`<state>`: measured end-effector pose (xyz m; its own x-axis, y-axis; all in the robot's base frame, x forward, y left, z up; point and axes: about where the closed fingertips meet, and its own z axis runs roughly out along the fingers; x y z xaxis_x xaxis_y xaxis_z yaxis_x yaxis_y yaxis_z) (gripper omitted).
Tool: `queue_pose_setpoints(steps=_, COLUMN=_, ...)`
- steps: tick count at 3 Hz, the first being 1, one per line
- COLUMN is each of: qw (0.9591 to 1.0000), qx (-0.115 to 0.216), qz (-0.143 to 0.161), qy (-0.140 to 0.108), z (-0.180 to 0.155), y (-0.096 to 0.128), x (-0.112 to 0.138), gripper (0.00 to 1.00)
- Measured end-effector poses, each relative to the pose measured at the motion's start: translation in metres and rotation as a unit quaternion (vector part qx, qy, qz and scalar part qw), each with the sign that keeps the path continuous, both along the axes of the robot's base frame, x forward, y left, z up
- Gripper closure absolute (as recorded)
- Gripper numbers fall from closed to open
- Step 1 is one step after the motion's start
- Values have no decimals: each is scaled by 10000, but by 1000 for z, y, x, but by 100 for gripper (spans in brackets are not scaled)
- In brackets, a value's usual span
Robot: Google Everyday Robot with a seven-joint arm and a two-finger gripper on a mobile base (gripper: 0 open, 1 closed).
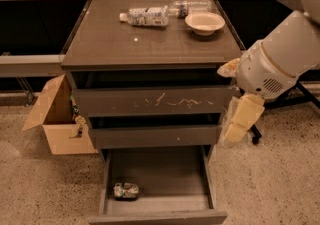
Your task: Pick 7up can from bottom drawer and place on counter
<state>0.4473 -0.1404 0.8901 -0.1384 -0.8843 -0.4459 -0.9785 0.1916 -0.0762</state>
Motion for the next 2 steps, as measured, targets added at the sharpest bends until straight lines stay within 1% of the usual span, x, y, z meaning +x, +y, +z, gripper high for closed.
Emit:
queue_pose_setpoints(steps=1, qw=9981, qx=539, qz=244, qy=180, z=-34, y=38, x=-1, gripper=0)
queue_pose_setpoints(steps=2, qw=9981, qx=541, qz=246, qy=180, z=-35, y=38, x=-1, gripper=0)
